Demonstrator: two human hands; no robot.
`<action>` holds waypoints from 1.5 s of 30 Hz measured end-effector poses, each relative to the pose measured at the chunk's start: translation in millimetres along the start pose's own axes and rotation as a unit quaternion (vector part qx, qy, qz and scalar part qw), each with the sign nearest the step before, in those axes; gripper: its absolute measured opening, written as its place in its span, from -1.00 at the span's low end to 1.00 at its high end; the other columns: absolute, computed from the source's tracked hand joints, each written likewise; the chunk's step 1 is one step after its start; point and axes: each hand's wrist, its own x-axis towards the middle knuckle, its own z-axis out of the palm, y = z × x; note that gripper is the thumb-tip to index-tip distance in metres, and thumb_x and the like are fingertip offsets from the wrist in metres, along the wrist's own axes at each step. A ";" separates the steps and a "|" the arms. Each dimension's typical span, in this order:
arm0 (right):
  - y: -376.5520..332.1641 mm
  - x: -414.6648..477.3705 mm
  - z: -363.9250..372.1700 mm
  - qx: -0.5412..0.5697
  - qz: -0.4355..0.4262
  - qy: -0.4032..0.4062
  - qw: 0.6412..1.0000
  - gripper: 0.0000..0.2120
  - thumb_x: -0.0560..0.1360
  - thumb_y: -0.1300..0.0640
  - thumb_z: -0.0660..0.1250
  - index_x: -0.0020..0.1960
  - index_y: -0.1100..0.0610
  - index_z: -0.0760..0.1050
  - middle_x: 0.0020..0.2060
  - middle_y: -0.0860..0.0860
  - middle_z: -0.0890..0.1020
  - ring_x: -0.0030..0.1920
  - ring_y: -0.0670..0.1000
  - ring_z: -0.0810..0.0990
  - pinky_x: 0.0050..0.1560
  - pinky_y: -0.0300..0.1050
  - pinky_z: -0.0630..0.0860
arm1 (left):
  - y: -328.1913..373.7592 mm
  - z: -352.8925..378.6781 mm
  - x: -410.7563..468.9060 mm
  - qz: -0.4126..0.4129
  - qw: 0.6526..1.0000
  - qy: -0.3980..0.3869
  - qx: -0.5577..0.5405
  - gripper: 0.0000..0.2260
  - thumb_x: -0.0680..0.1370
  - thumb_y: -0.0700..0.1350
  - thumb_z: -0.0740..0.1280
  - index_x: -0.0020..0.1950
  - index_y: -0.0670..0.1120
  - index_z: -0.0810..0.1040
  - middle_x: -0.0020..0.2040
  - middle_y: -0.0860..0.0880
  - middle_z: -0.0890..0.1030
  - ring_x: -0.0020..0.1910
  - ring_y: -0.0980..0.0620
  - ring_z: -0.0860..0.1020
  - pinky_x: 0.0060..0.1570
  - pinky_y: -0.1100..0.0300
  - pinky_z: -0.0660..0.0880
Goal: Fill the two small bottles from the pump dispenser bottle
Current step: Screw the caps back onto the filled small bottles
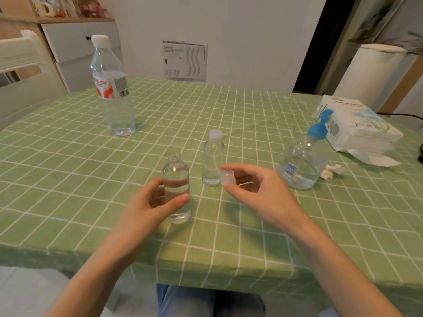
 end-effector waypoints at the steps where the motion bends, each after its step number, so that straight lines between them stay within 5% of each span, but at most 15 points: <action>1: -3.2 -0.8 0.7 0.001 -0.011 -0.009 1.000 -0.72 0.45 0.13 0.42 0.14 -0.07 0.58 -0.11 -0.11 0.66 -0.13 -0.14 0.62 -0.07 -0.35 0.55 | -0.4 2.3 -4.9 0.003 1.000 -0.006 0.000 -0.65 0.23 0.06 0.46 0.00 0.12 0.61 -0.03 0.04 0.69 -0.05 0.09 0.65 -0.11 0.23 0.57; 7: -13.3 -0.3 4.8 0.023 -0.047 -0.036 0.998 -0.70 0.38 0.18 0.47 0.04 -0.01 0.48 -0.27 -0.11 0.58 -0.26 -0.14 0.57 -0.09 -0.24 0.55 | -7.7 16.3 -18.9 0.028 1.000 -0.008 0.001 -0.66 0.26 0.01 0.54 0.01 0.12 0.62 -0.03 -0.05 0.69 0.01 0.01 0.63 0.06 0.12 0.56; 18: -21.7 3.1 0.9 0.067 -0.112 -0.065 0.989 -0.78 0.45 0.25 0.41 0.02 -0.01 0.59 -0.09 0.05 0.66 -0.09 -0.06 0.63 -0.01 -0.27 0.53 | -9.3 24.7 -22.0 0.028 0.999 -0.019 0.020 -0.62 0.28 0.09 0.47 0.08 0.12 0.58 0.00 -0.03 0.68 0.06 0.01 0.62 0.20 -0.21 0.43; 28: -30.9 7.4 -3.7 0.061 -0.139 -0.094 0.984 -0.71 0.47 0.32 0.38 0.14 0.06 0.57 -0.08 -0.11 0.62 -0.05 -0.11 0.61 0.05 -0.25 0.52 | -3.5 23.3 -20.6 0.039 0.998 -0.026 0.051 -0.65 0.29 0.10 0.45 0.06 0.13 0.59 -0.01 -0.03 0.67 0.03 0.05 0.62 0.15 -0.17 0.48; 34: -38.6 9.9 -6.7 0.001 -0.162 -0.120 0.980 -0.68 0.50 0.32 0.34 0.18 0.03 0.55 0.06 0.00 0.62 0.09 -0.01 0.60 0.16 -0.12 0.53 | -1.8 22.2 -19.7 0.040 0.996 -0.035 0.067 -0.66 0.30 0.10 0.45 0.06 0.14 0.58 -0.02 -0.02 0.67 0.01 0.04 0.62 0.12 -0.14 0.51; 39: -43.4 12.1 -12.6 -0.042 -0.151 -0.158 0.975 -0.67 0.50 0.32 0.33 0.18 0.02 0.54 0.10 -0.03 0.62 0.13 -0.09 0.58 0.18 -0.22 0.50 | 1.3 20.7 -19.4 0.026 0.995 -0.050 0.083 -0.65 0.29 0.13 0.45 0.05 0.17 0.58 -0.04 0.03 0.68 0.00 0.06 0.62 0.14 -0.15 0.48; 45: -46.3 17.4 -11.5 -0.088 -0.146 -0.121 0.978 -0.78 0.38 0.16 0.47 0.03 0.04 0.61 -0.12 -0.05 0.65 -0.12 -0.12 0.60 -0.02 -0.28 0.53 | 2.4 22.1 -19.0 0.019 0.996 -0.041 0.083 -0.70 0.33 0.03 0.51 0.03 0.10 0.59 -0.07 0.02 0.69 -0.01 0.06 0.63 0.14 -0.16 0.48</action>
